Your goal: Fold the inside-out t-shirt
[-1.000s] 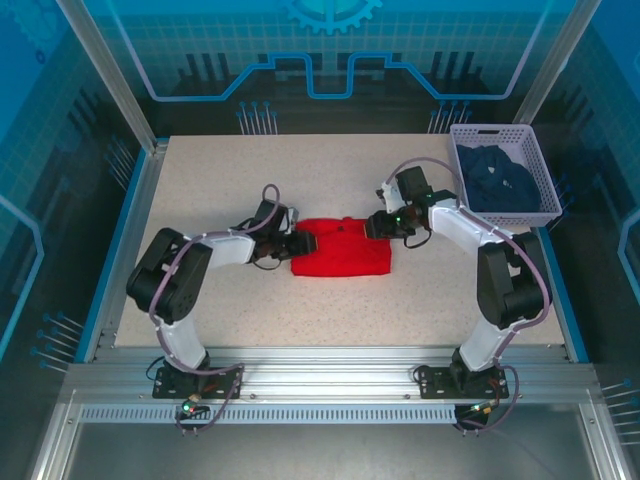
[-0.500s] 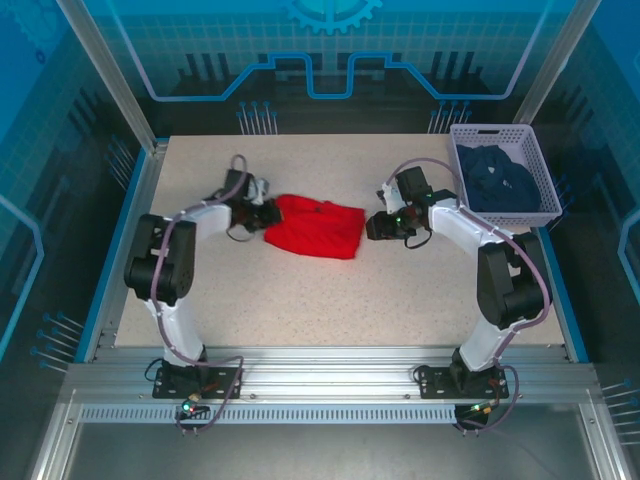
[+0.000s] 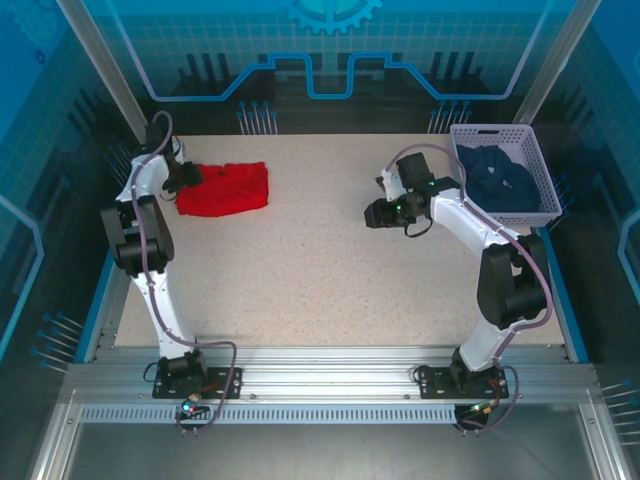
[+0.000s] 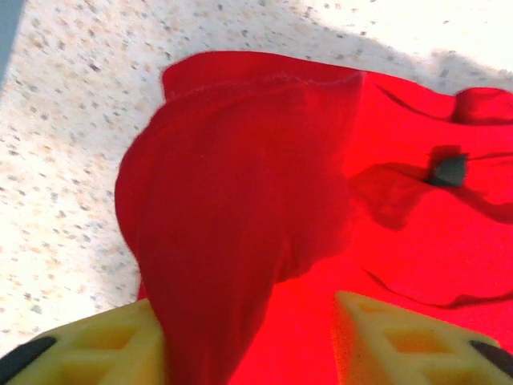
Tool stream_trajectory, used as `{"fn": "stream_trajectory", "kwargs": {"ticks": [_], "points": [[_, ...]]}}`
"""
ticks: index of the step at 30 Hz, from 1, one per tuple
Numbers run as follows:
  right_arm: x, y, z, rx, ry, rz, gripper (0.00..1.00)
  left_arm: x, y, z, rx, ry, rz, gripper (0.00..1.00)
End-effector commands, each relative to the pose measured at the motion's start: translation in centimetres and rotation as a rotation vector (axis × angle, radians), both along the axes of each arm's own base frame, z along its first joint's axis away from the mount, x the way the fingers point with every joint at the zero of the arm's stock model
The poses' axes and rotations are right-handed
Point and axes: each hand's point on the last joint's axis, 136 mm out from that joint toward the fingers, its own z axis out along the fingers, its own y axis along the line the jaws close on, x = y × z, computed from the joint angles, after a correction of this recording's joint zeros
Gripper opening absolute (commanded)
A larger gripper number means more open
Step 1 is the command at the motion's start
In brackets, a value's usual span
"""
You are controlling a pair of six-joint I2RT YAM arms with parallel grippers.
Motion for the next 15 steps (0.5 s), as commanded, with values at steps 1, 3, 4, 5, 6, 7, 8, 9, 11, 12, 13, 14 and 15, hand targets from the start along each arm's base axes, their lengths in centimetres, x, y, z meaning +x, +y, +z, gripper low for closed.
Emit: {"fn": "stream_trajectory", "kwargs": {"ticks": [1, 3, 4, 5, 6, 7, 8, 9, 11, 12, 13, 14, 15], "points": [[-0.4, 0.2, 0.3, 0.003, 0.016, 0.012, 0.46, -1.4, 0.0, 0.4, 0.070, 0.087, 0.034, 0.57], [-0.4, -0.1, 0.1, -0.018, 0.010, 0.001, 0.46, -1.4, -1.2, 1.6, 0.054, 0.041, 0.023, 0.63], [-0.5, -0.4, 0.1, -0.033, 0.003, -0.013, 0.47, -1.4, -1.9, 2.2, 0.049, 0.015, 0.016, 0.66], [-0.3, -1.0, 0.1, -0.060, -0.012, -0.034, 0.48, -1.6, -2.7, 3.2, 0.051, -0.018, 0.011, 0.70], [-0.2, -1.6, 0.2, -0.088, -0.038, -0.056, 0.49, -2.0, -3.6, 4.1, 0.049, -0.050, 0.003, 0.75], [-0.1, -2.2, 0.3, -0.109, -0.064, -0.076, 0.51, -2.6, -4.3, 4.6, 0.047, -0.071, 0.003, 0.79], [0.2, -3.0, 0.6, -0.147, -0.105, -0.105, 0.56, -3.2, -5.2, 5.5, 0.042, -0.106, 0.003, 0.82], [0.3, -4.0, 0.8, -0.199, -0.145, -0.135, 0.61, -4.1, -6.1, 6.2, 0.035, -0.139, 0.001, 0.84], [0.5, -5.7, 1.4, -0.316, -0.238, -0.180, 0.71, -6.0, -7.7, 7.3, 0.018, -0.208, 0.010, 0.87], [0.6, -6.8, 1.8, -0.390, -0.296, -0.210, 0.78, -7.1, -8.5, 7.7, 0.004, -0.256, 0.012, 0.90], [0.7, -7.7, 2.3, -0.447, -0.345, -0.235, 0.84, -8.2, -9.2, 8.0, -0.011, -0.304, 0.015, 0.92], [0.9, -8.8, 2.8, -0.511, -0.399, -0.268, 0.90, -9.3, -10.1, 8.3, -0.035, -0.367, 0.006, 0.95], [0.8, -9.9, 3.1, -0.563, -0.438, -0.308, 0.95, -10.1, -10.8, 9.4, -0.052, -0.451, 0.005, 0.98]]}}
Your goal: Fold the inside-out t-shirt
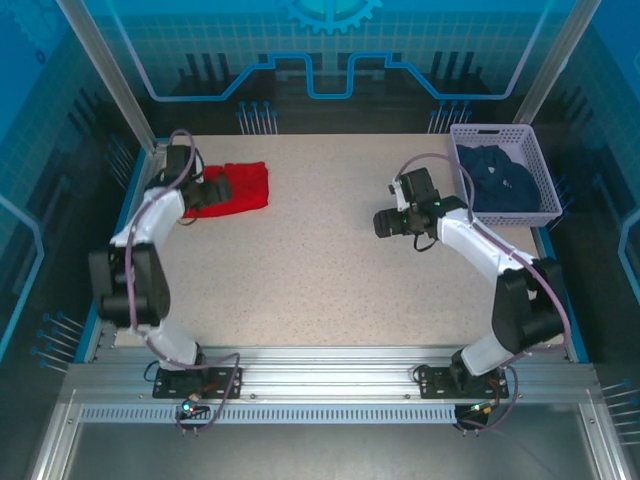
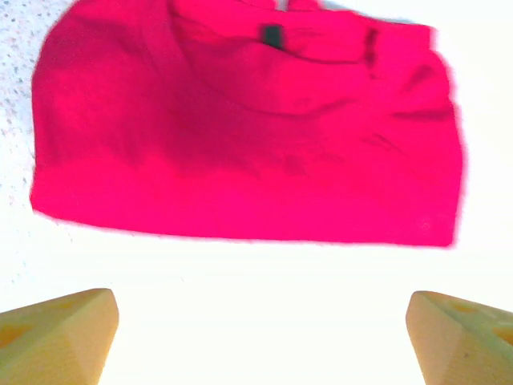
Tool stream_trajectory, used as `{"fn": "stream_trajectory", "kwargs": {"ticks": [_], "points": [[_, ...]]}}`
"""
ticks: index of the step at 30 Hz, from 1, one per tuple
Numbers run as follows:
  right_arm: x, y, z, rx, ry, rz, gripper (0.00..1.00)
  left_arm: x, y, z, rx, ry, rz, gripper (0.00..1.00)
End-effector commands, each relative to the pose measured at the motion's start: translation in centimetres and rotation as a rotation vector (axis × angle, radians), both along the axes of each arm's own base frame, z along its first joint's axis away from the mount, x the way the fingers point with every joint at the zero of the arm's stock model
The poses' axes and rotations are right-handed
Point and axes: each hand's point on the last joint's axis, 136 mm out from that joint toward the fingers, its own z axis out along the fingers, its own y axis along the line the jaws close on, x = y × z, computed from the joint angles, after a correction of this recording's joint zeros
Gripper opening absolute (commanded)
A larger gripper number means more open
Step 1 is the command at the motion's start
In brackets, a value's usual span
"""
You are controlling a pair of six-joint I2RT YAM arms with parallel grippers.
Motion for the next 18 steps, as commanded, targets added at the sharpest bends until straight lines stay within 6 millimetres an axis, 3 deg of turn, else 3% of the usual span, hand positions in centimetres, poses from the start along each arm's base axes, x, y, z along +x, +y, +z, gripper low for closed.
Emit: {"fn": "stream_trajectory", "kwargs": {"ticks": [1, 5, 8, 13, 18], "points": [[1.5, -4.5, 3.2, -0.230, -0.244, -0.163, 0.97, -1.4, -1.4, 2.6, -0.074, -0.273, 0.028, 0.99], [0.6, -8.8, 2.5, -0.283, -0.357, -0.308, 1.00, -5.0, -0.8, 1.2, -0.054, -0.438, 0.110, 0.99], [0.0, -11.2, 1.4, -0.270, -0.432, -0.350, 1.00, -5.7, -0.9, 0.0, 0.009, -0.484, 0.075, 0.99], [-0.3, -11.9, -1.1, -0.173, -0.529, -0.311, 1.00, -4.5, -2.0, -4.1, 0.077, -0.412, -0.022, 0.99], [0.3, -11.9, -0.4, -0.066, -0.613, -0.273, 1.00, -4.1, -2.5, -3.8, 0.124, -0.417, -0.053, 0.99]]}}
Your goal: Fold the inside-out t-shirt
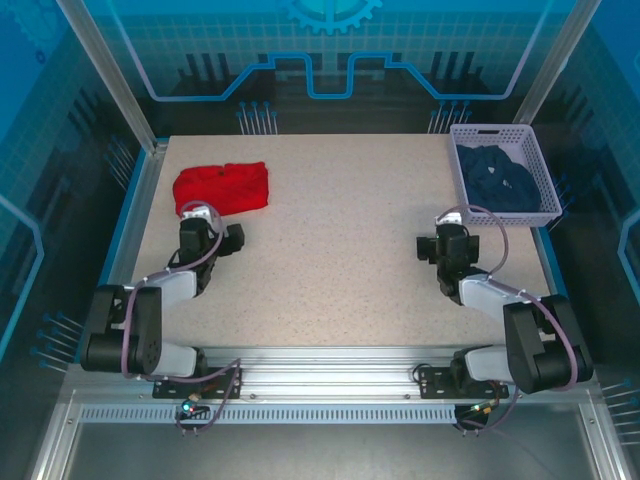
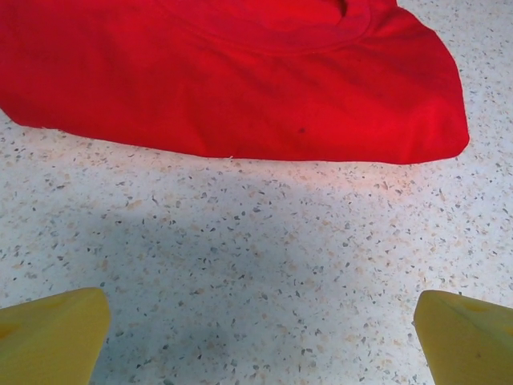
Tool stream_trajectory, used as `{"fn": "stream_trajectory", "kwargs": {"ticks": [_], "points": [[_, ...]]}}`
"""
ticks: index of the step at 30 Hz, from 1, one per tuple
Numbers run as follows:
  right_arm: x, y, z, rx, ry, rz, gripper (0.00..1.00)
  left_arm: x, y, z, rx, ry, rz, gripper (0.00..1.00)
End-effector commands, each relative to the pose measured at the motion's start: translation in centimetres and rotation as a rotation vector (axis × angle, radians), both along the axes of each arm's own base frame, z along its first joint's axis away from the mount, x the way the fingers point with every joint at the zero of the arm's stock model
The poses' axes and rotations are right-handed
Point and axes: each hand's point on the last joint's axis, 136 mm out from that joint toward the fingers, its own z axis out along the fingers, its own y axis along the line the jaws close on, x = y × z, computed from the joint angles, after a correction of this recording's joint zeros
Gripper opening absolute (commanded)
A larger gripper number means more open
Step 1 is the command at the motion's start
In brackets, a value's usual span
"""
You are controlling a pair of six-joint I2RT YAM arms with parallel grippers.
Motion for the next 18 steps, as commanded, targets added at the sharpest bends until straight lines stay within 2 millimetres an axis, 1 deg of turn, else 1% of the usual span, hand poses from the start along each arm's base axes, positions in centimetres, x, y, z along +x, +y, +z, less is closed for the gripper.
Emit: {"fn": "stream_trajectory", "kwargs": {"ticks": [1, 2, 4, 5, 6, 7, 8, 9, 11, 18], "points": [[2.5, 0.8, 4.0, 0.074, -0.222, 0.076, 1.00, 1.4, 0.0, 3.5, 0.083, -0.155, -0.016, 0.99], [2.7, 0.8, 3.8, 0.080, -0.232, 0.088, 1.00, 1.3, 0.1, 3.9, 0.102, -0.181, -0.018, 0.99], [3.3, 0.8, 2.8, 0.115, -0.229, 0.108, 1.00, 1.1, -0.1, 4.3, 0.137, -0.247, -0.031, 0.99], [3.8, 1.1, 2.4, 0.119, -0.229, 0.126, 1.00, 1.1, -0.2, 4.0, 0.141, -0.286, -0.037, 0.99], [4.1, 1.6, 2.0, 0.124, -0.193, 0.152, 1.00, 1.2, -0.2, 2.8, 0.138, -0.286, -0.041, 0.99], [4.4, 1.8, 1.8, 0.119, -0.178, 0.162, 1.00, 1.6, -0.3, 2.5, 0.153, -0.315, -0.049, 0.99], [4.5, 2.2, 1.7, 0.116, -0.174, 0.178, 1.00, 1.6, -0.5, 2.2, 0.155, -0.288, -0.056, 0.99], [4.4, 2.3, 1.7, 0.113, -0.175, 0.180, 1.00, 1.7, -0.2, 1.7, 0.140, -0.221, -0.039, 0.99], [4.5, 2.3, 1.7, 0.112, -0.173, 0.184, 1.00, 2.2, -0.3, 2.1, 0.157, -0.254, -0.041, 0.99], [4.5, 2.3, 1.7, 0.111, -0.171, 0.185, 1.00, 2.1, -0.3, 2.0, 0.155, -0.247, -0.039, 0.99]]}}
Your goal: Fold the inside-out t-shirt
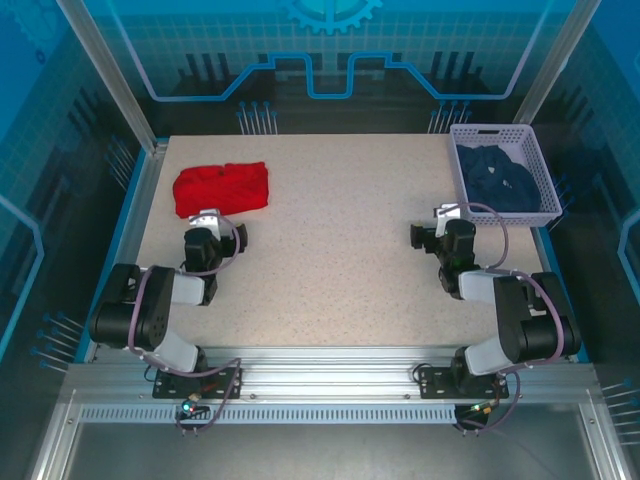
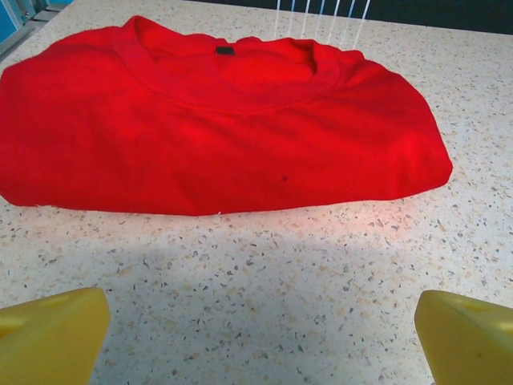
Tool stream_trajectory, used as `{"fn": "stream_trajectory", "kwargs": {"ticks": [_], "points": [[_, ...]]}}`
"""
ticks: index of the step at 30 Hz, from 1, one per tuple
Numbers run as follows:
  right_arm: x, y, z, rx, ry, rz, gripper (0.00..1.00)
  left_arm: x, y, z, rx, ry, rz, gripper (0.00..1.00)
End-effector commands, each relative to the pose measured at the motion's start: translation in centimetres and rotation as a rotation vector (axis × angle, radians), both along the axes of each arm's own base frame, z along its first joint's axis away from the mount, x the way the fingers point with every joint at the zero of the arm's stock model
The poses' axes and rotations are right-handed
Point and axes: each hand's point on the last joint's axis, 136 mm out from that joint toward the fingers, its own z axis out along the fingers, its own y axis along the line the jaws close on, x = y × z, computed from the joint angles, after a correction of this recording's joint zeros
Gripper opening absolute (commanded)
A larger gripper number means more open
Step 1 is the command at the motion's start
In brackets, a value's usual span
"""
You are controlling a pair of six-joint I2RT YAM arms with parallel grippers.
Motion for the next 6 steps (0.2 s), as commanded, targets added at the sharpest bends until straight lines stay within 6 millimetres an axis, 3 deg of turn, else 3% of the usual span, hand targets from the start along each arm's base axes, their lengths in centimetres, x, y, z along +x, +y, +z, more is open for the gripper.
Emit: {"fn": "stream_trajectory", "kwargs": {"ticks": [1, 6], "points": [[1.0, 0.5, 1.4, -0.003, -0.048, 0.025, 1.00, 0.9, -0.1, 1.9, 0.023, -0.067, -0.002, 0.99], [1.0, 1.9, 1.0, 0.012, -0.042, 0.127, 1.00, 0.8, -0.1, 1.8, 0.022, -0.065, -0.001, 0.99]]}}
